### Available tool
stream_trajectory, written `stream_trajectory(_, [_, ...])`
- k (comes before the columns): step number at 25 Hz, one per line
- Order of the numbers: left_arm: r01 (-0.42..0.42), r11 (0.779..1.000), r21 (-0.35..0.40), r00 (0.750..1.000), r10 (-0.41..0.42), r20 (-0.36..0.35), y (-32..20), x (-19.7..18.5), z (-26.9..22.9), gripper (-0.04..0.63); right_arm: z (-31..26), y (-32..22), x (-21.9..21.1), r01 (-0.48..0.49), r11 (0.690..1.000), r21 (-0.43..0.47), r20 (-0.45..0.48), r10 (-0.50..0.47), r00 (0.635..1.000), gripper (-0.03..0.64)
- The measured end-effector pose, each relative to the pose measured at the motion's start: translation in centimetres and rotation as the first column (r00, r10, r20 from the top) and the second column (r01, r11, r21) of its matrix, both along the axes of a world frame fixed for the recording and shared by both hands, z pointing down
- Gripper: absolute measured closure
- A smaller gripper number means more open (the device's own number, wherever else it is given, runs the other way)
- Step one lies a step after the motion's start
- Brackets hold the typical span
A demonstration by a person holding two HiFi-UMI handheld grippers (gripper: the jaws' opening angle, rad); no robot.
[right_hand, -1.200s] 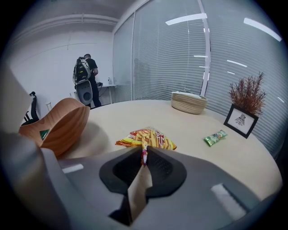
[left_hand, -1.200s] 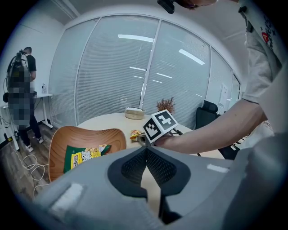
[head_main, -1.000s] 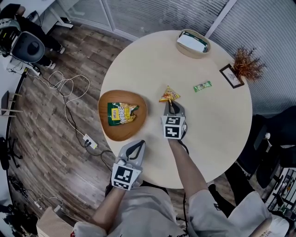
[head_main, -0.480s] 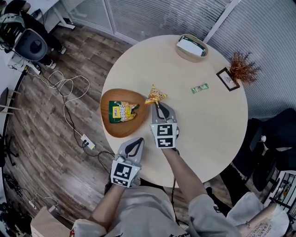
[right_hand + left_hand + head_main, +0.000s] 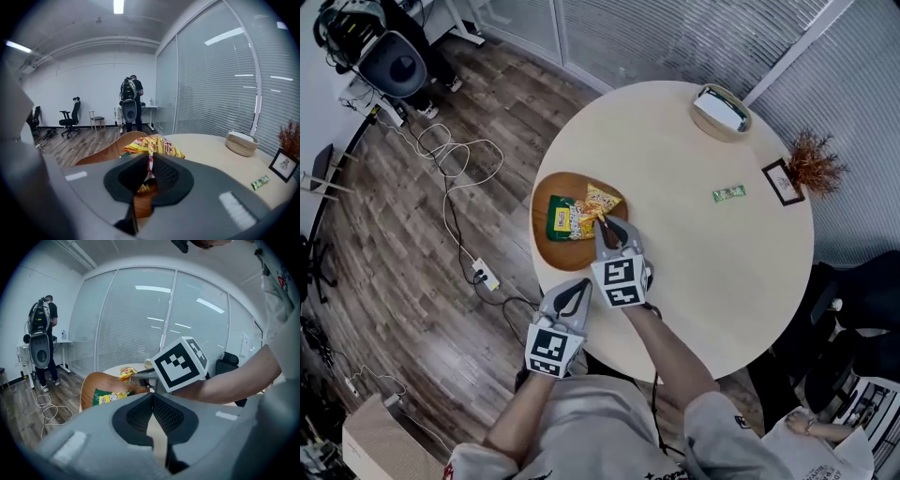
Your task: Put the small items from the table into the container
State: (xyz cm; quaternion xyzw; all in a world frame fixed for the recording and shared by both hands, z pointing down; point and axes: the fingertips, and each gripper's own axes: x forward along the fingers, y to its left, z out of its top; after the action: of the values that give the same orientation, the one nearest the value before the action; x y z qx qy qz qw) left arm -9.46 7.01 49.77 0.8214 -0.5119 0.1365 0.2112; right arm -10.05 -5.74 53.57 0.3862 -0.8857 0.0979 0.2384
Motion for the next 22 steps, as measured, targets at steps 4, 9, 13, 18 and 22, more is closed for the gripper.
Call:
stream_trajectory(4, [0.046, 0.999, 0.003, 0.999, -0.046, 0.003, 0.3, -1.6, 0.2, 0.598, 1.1, 0.6, -1.7, 0.04, 0.999, -0.017, -0.009, -0.04, 0.999, 0.589])
stream_trajectory(9, [0.074, 0.997, -0.005, 0.997, -0.074, -0.003, 0.7, -2.6, 0.6, 0.598, 1.9, 1.4, -3.0, 0.067, 0.997, -0.035, -0.015, -0.067, 0.998, 0.584])
stream_trajectory(13, [0.079, 0.997, -0.006, 0.997, -0.079, -0.014, 0.3, -2.5, 0.2, 0.598, 2.8, 1.9, -3.5, 0.096, 0.993, -0.073, -0.004, -0.097, 0.995, 0.518])
stream_trajectory(18, [0.069, 0.998, -0.005, 0.998, -0.069, -0.007, 0.1, -2.0, 0.3, 0.598, 2.1, 2.0, -3.1, 0.097, 0.994, -0.055, 0.027, -0.095, 0.995, 0.523])
stream_trajectory(22, [0.051, 0.999, -0.011, 0.999, -0.052, -0.008, 0.0, -1.2, 0.8, 0.598, 0.4, 1.3, -1.7, 0.065, 0.998, -0.024, 0.05, -0.063, 0.997, 0.579])
